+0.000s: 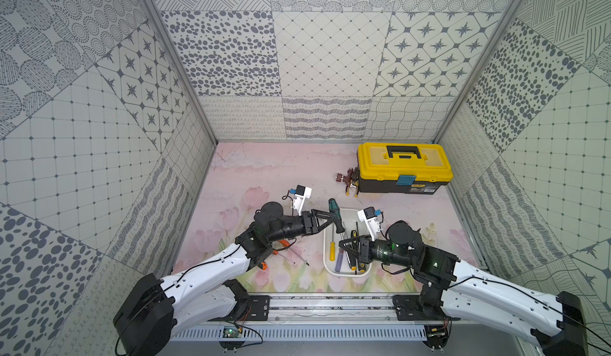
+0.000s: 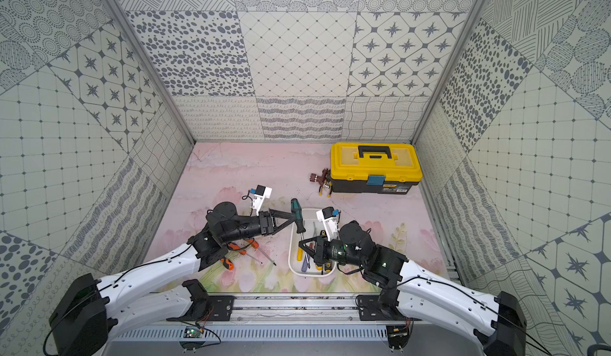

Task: Put the screwdriver on the desktop into the storage box
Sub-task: Place the screwdriver in the storage box.

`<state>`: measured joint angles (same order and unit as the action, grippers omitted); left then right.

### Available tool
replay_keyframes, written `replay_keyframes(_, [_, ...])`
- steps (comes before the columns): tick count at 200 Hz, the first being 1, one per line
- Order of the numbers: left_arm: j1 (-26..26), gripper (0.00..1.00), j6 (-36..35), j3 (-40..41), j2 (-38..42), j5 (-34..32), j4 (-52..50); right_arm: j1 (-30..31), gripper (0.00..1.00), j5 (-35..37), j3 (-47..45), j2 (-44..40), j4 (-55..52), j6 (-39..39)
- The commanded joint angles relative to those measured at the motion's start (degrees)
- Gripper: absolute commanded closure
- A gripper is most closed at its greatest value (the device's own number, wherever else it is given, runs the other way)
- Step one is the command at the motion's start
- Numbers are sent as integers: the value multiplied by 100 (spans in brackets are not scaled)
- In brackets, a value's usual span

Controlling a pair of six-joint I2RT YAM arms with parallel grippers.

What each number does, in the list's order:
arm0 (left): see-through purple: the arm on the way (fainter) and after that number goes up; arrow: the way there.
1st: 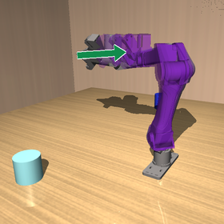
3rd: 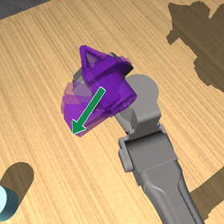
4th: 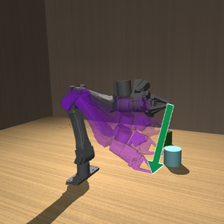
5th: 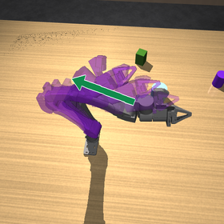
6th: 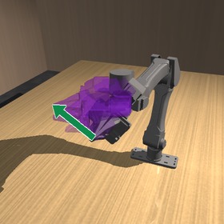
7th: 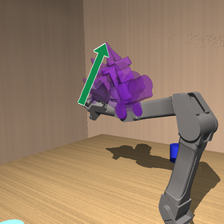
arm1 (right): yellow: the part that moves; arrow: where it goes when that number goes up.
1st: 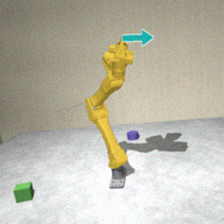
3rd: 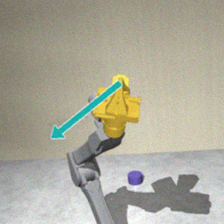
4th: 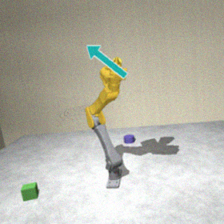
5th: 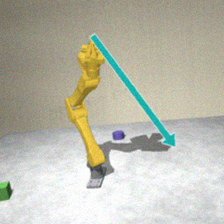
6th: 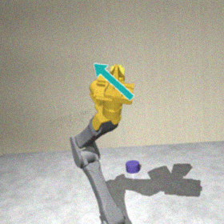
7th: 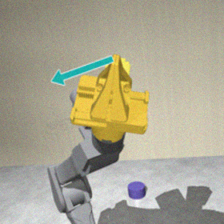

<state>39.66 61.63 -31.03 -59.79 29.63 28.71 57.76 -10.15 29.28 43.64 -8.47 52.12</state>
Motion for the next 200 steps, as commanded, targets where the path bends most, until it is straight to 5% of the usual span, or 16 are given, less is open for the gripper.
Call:
replay_keyframes(1, [39, 24, -721, -156, 123, -501, -835, -13, 100, 534, 137, -26, -360, -69])
replay_keyframes(86, [796, 27, -1730, -755, -2, -1780, -2429, -11, 100, 2049, 870, 670, -2281, 75])
replay_keyframes(150, [799, 25, -1539, -1005, 508, -3921, -4307, 234, 100, 2415, 1031, 1112, -2442, 263])
replay_keyframes(200, [676, 23, -1140, -823, 687, -4329, -4728, 384, 100, 2404, 1156, 1750, -2160, 384])
